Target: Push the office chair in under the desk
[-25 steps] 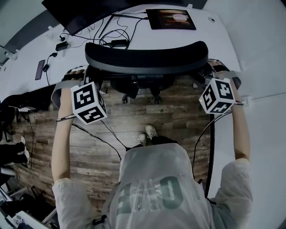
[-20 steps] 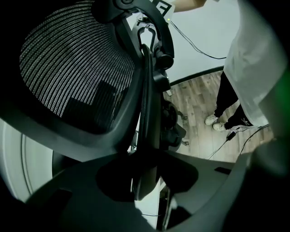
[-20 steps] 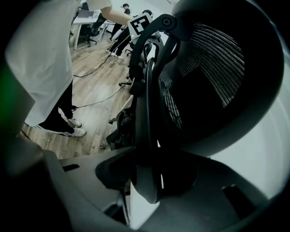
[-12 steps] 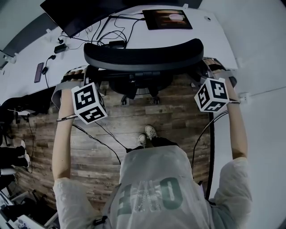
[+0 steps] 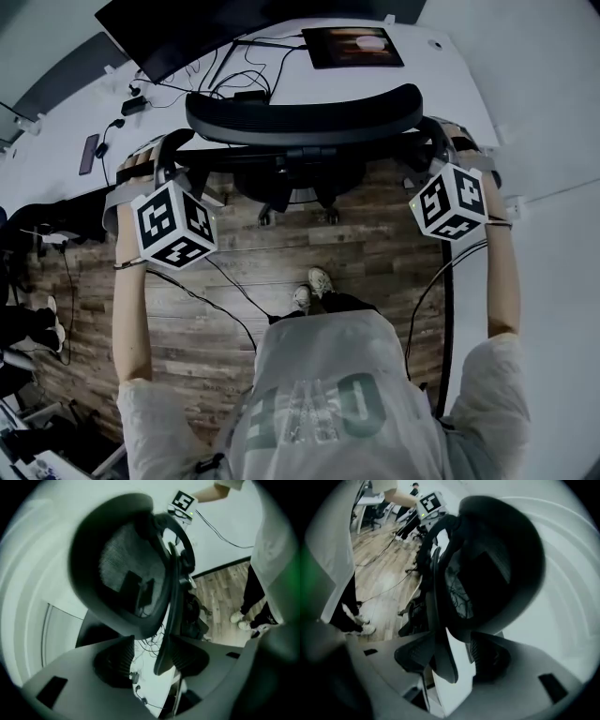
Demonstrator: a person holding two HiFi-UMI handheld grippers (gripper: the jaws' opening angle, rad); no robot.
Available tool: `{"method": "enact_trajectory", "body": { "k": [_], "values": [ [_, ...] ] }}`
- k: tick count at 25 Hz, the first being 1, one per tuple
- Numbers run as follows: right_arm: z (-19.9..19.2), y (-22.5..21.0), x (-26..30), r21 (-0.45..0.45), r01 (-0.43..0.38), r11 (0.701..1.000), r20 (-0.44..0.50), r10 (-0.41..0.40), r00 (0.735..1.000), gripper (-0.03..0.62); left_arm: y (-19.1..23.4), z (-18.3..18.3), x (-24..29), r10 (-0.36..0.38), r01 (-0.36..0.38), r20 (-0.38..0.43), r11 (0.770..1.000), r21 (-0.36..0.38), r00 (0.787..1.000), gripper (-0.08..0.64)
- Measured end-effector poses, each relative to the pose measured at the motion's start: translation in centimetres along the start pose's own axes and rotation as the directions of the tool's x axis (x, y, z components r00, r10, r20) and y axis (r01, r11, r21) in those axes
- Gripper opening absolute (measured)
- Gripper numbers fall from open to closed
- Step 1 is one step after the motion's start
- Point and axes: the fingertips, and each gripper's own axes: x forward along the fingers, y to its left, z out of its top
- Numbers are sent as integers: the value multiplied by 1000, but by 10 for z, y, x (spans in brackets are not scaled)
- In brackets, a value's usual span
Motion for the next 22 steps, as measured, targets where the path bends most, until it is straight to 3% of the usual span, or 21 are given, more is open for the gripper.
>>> {"method": "enact_trajectory", "body": {
  "k": [2,4,6,8,9,11,12,13,17,18,20,21,22],
  "values": [
    [22,-15,-24,92,54,994,92,-63,994,233,18,11,-26,78,-71,72,993,-90,994,233],
    [48,-23,-50,176,84,981,179,-116,977,233,26,29,-52,164,-129,162,970,-205,973,233],
    [80,-28,-74,253,91,963,268,-160,950,233,27,50,-75,271,-178,251,924,-338,929,225],
    [107,-28,-95,360,82,929,365,-222,904,233,22,70,-93,375,-213,306,866,-453,875,180],
    [116,-29,-104,448,83,890,411,-287,865,228,19,79,-100,416,-225,321,840,-493,851,140],
    [124,-32,-120,650,90,755,427,-461,778,147,11,95,-107,466,-221,340,797,-562,817,46],
    [123,-31,-126,722,92,686,403,-524,750,65,6,101,-108,480,-199,353,775,-600,803,27],
    [120,-27,-129,768,89,634,380,-563,734,51,2,107,-108,489,-168,369,752,-637,791,17],
    [108,-5,-132,888,53,457,292,-649,703,35,-17,120,-112,514,-57,423,682,-729,746,15],
    [106,0,-132,907,50,418,267,-662,700,34,-23,121,-114,527,-25,428,651,-759,734,15],
    [104,12,-131,927,44,371,236,-674,700,32,-33,123,-117,563,53,428,561,-826,707,15],
    [105,18,-130,930,42,364,232,-673,703,32,-37,123,-117,575,83,427,528,-845,697,15],
    [106,24,-129,930,42,365,231,-669,706,32,-41,124,-117,579,101,429,511,-854,694,15]
  ]
}}
